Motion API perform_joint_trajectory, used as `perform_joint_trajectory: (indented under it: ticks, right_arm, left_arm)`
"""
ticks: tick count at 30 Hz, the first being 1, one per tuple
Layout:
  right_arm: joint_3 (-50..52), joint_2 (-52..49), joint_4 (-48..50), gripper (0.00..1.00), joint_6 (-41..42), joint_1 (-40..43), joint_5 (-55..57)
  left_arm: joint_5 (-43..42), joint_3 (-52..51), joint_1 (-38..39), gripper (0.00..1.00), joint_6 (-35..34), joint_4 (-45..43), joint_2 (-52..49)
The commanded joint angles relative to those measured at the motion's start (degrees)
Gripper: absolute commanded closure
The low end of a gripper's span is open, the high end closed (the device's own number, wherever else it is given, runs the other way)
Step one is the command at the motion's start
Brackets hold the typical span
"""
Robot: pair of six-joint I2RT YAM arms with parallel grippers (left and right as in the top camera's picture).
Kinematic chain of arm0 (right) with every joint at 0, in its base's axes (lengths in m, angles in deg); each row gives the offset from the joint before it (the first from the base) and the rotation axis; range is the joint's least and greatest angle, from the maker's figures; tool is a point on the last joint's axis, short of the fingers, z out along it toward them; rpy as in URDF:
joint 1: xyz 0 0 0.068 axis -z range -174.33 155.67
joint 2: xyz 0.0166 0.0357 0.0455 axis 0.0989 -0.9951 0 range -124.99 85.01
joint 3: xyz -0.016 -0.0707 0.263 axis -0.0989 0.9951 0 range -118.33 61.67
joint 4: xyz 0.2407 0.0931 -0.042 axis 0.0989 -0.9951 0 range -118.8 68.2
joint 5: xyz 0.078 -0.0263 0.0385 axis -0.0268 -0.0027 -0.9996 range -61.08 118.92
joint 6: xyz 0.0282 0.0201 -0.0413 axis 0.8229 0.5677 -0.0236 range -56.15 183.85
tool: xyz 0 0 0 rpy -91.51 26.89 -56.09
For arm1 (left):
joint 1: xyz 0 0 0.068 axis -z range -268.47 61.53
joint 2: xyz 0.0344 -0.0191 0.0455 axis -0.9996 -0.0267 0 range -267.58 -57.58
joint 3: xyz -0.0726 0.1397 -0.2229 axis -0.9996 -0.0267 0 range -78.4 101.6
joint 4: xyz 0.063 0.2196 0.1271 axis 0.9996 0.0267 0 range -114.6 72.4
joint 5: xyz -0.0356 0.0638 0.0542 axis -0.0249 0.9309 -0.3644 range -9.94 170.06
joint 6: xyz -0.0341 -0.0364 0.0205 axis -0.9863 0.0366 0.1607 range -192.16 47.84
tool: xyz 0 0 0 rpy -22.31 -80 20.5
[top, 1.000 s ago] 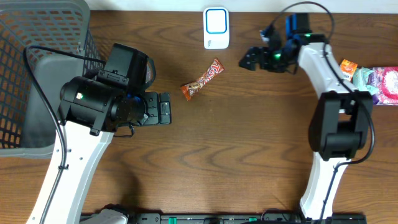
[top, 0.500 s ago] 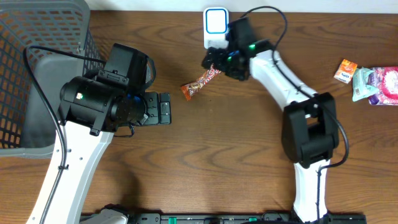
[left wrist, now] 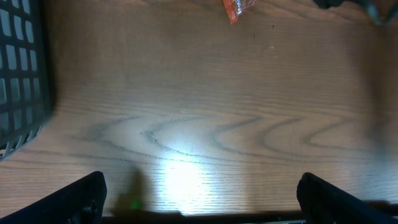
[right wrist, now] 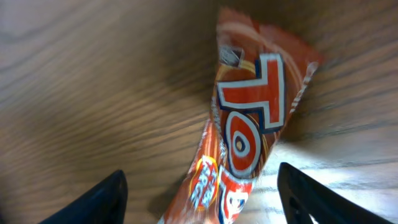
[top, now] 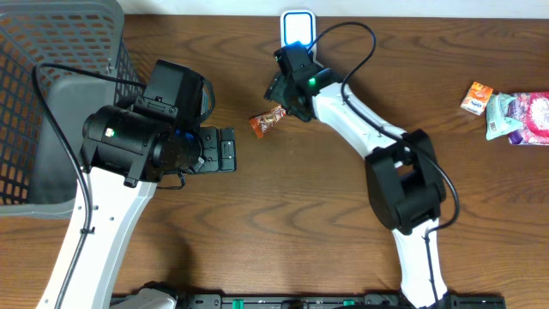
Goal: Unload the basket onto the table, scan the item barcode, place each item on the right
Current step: 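Return the right gripper to the centre and grasp the red TOP bar, then lift the TOP bar and hold it in front of the scanner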
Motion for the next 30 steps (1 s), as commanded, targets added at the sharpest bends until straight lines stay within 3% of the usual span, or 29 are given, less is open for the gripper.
perform_joint_trajectory:
  ticks: [1, 3, 9, 16, 20, 24, 30]
  right_arm:
    - [0.66, -3.67, 0.96, 0.32, 2.84, -0.63, -0.09]
    - [0.66, -4.59, 2.12, 0.40, 2.32, -0.72, -1.36]
    - [0.50, -3.69, 2.14, 0.98, -4.39, -0.15, -1.81]
    - [0.46, 4.48, 1.29, 0.99, -18.80, 1.53, 0.20]
    - [0.46, 11.19, 1.99, 0.99, -27.61, 1.62, 8.31]
    - [0.46, 15.04, 7.17, 0.99, -39.06, 1.62, 13.81]
    - [0.48, 12.92, 17.42, 0.99, -51.80, 1.70, 14.53]
  left_arm:
    - [0.94, 0.87, -0.17, 0.02, 0.13, 0.31, 0.00]
    - [0.94, 0.87, -0.17, 0.02, 0.13, 0.31, 0.00]
    - [0.94, 0.87, -0.17, 0.02, 0.13, 0.31, 0.00]
    - [0.94, 0.87, -0.17, 0.02, 0.13, 0.31, 0.00]
    - [0.94, 0.87, -0.17, 0.02, 0.13, 0.31, 0.00]
    - [0.94, 0.87, -0.17, 0.02, 0.13, 0.31, 0.00]
    - [0.94, 0.87, -0.17, 0.02, 0.13, 0.31, 0.00]
